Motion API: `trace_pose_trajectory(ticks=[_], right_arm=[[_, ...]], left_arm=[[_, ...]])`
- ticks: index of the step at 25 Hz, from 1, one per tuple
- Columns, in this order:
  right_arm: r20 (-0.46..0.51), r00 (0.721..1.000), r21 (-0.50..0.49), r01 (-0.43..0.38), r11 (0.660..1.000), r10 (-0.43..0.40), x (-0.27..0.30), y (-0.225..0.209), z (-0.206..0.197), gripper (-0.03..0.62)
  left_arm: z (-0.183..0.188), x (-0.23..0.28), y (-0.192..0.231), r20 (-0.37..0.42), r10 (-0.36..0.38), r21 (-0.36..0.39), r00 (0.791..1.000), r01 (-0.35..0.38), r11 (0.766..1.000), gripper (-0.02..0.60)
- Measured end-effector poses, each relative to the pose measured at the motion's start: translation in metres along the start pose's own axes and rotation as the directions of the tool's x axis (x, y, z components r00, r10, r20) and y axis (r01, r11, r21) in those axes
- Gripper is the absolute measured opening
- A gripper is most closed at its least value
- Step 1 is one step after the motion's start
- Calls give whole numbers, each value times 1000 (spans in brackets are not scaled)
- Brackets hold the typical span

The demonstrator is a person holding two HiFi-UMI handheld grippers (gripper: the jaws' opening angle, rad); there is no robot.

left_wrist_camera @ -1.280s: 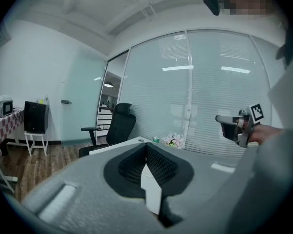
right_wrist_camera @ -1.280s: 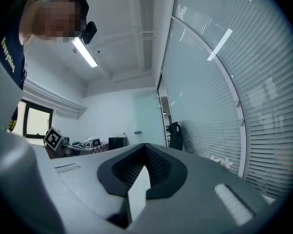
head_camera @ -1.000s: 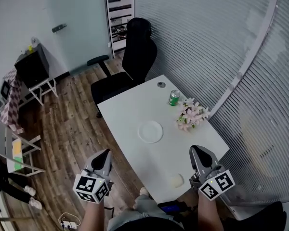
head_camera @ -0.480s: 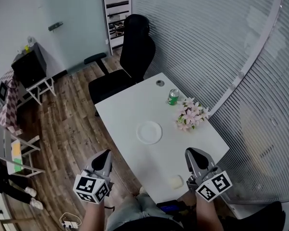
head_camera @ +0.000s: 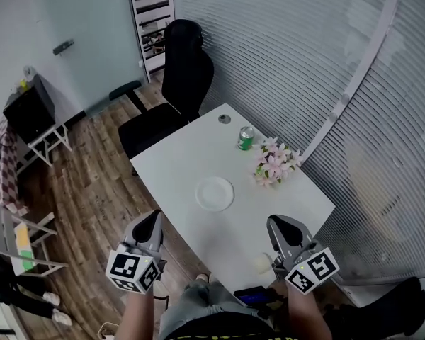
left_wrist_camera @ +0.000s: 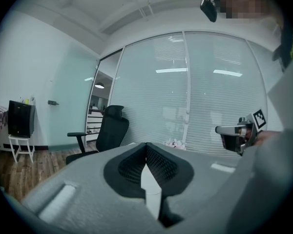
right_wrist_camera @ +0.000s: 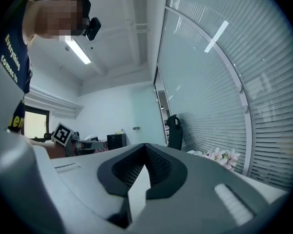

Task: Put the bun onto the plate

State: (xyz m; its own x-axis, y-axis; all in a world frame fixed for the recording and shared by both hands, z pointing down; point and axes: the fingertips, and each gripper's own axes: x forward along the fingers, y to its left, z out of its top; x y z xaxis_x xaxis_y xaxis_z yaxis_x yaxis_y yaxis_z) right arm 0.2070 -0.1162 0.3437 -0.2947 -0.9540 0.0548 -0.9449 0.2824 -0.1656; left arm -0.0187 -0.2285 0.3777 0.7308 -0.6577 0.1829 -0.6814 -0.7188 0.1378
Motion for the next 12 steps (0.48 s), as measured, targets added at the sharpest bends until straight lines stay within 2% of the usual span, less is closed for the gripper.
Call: trace_pose_trajectory(ticks=[7,12], right_arm=[[-13,999,7,44,999,-43,-9,-6,-11,6],[-26,997,2,66,998,-66,-12,-9,-14,6]], left_arm=[[-8,12,1,-16,-37,0,999,37,999,3],[-7,10,9,-8,-32,-4,999,32,999,3]])
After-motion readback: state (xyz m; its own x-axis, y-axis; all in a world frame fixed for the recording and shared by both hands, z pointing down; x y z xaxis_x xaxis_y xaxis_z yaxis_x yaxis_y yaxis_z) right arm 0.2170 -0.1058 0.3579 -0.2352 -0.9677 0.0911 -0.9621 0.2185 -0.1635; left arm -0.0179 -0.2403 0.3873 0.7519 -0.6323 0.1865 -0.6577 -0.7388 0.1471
